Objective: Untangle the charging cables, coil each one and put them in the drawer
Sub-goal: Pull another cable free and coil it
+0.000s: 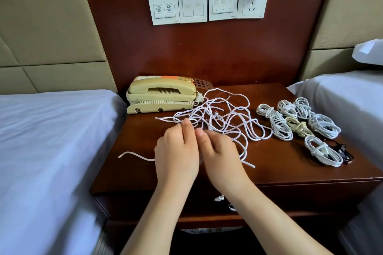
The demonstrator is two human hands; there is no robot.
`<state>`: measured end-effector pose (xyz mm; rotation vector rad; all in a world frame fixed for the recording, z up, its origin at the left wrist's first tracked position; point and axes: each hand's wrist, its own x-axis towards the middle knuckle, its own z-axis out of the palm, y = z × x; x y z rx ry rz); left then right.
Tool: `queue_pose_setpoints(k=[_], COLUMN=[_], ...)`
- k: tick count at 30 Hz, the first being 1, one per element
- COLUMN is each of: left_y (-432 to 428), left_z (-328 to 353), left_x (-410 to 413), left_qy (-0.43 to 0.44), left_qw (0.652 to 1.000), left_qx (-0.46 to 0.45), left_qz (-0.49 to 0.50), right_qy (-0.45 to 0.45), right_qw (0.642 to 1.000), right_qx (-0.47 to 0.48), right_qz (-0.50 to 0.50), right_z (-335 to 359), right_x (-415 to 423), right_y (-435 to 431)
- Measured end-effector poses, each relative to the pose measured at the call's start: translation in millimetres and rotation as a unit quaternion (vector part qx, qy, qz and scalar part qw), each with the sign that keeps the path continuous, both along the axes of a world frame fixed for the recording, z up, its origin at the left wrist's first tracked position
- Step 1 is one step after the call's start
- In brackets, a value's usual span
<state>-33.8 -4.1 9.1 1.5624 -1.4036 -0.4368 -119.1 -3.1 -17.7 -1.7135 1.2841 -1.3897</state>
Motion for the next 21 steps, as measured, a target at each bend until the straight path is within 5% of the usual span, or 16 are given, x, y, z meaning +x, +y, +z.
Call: queue_pose_setpoints(k=[11,21], left_y=[-2.7,-13.1], left_z=[-10.1,-9.8], left_x=[-2.7,14.1], left_qy=[0.014,0.040], left_qw=[0.997,0.998], left_qx=[-0.039,-0.023], left_qz=[-0.058,-0.048], right_qy=[-0.120,-0.114], right_qw=[0.989,0.991], right_qx=[-0.014,0.048], right_qz=[-0.087,0.046], right_z=[-11.7,-1.5], right_x=[0.6,-19.0], right_y=[2.6,-0.6])
